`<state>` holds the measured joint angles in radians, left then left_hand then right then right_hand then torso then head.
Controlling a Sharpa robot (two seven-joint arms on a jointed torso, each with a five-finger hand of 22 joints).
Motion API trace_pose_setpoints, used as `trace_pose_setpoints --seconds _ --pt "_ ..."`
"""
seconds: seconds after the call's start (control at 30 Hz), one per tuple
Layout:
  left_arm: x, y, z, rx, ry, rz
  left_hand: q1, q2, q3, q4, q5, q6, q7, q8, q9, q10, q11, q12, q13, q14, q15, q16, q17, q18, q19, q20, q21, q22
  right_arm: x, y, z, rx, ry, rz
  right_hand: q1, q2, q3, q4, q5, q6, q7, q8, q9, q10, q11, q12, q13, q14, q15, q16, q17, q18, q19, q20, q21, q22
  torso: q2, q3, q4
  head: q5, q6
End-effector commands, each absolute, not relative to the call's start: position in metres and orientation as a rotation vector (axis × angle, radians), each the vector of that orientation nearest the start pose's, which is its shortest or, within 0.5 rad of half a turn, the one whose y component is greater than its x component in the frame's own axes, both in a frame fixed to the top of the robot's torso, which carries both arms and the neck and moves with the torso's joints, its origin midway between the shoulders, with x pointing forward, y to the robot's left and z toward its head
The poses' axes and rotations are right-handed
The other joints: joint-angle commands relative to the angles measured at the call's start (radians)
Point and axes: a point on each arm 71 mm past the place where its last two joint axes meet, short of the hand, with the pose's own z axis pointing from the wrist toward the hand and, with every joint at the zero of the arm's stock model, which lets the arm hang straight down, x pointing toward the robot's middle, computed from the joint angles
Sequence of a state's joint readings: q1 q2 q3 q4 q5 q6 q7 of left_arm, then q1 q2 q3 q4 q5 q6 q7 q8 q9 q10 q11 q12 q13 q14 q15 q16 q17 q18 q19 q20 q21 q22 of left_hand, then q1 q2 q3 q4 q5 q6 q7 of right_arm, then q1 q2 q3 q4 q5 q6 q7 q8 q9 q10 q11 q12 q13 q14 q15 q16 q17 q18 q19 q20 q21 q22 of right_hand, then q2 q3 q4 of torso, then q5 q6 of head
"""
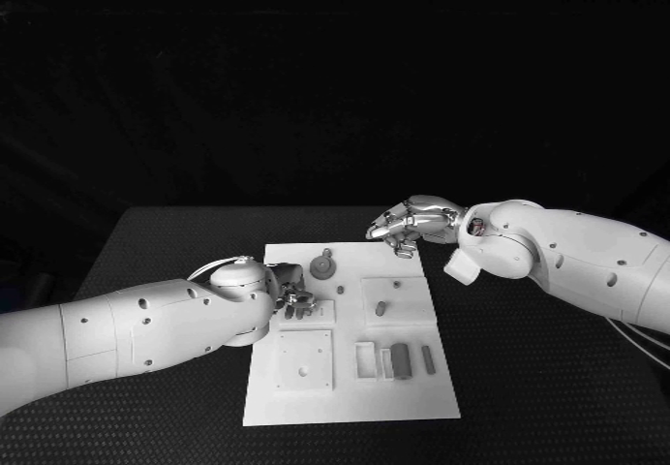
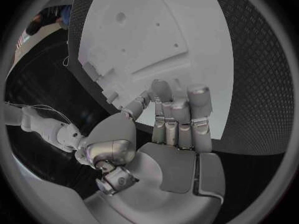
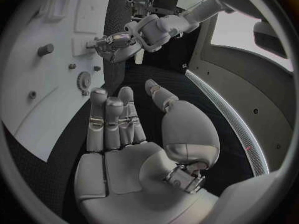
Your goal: Assemble the parts on the task board
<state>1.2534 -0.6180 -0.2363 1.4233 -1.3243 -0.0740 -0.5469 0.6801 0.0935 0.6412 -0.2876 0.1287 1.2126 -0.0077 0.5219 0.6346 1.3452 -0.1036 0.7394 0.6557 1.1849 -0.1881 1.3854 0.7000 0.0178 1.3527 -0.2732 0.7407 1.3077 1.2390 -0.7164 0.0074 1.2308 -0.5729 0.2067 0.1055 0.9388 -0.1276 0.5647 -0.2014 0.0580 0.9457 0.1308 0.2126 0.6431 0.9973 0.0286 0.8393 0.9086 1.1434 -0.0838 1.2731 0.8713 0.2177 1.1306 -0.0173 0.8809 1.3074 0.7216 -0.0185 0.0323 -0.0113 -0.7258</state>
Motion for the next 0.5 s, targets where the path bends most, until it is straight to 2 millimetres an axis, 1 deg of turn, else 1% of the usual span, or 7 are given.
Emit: trace_pose_setpoints --seconds 0.03,0.5 --pt "0.4785 0.1438 -0.2596 0.095 2.168 -0.267 0.015 0.007 0.049 0.03 0.003 0.001 -0.002 0.003 0.001 0.002 -0.003 0.007 0.001 0.005 -0.018 0.004 0.001 0.046 -0.004 -0.003 0.003 0.022 0.5318 -0.2019 -0.1817 0.465 2.021 1.368 -0.006 0.001 0.0 -0.002 -0.004 0.0 0.005 -0.004 0.001 -0.007 -0.002 0.0 -0.002 -0.007 0.002 -0.006 -0.002 0.044 -0.007 -0.003 -0.004 0.017 0.0 0.0002 0.0006 0.001 -0.002" --pt "0.4791 0.1459 -0.2596 0.091 2.167 -0.265 0.015 0.008 0.049 0.029 0.003 0.0 -0.001 0.003 0.002 0.001 -0.003 0.007 0.002 0.005 -0.018 0.004 0.001 0.046 -0.005 -0.003 0.004 0.022 0.5318 -0.2023 -0.1819 0.464 2.023 1.369 -0.006 0.002 0.0 -0.003 -0.004 0.0 0.005 -0.004 0.002 -0.008 -0.002 0.0 -0.003 -0.007 0.002 -0.006 -0.002 0.044 -0.007 -0.003 -0.004 0.017 0.0 -0.0009 0.0007 -0.001 -0.001"
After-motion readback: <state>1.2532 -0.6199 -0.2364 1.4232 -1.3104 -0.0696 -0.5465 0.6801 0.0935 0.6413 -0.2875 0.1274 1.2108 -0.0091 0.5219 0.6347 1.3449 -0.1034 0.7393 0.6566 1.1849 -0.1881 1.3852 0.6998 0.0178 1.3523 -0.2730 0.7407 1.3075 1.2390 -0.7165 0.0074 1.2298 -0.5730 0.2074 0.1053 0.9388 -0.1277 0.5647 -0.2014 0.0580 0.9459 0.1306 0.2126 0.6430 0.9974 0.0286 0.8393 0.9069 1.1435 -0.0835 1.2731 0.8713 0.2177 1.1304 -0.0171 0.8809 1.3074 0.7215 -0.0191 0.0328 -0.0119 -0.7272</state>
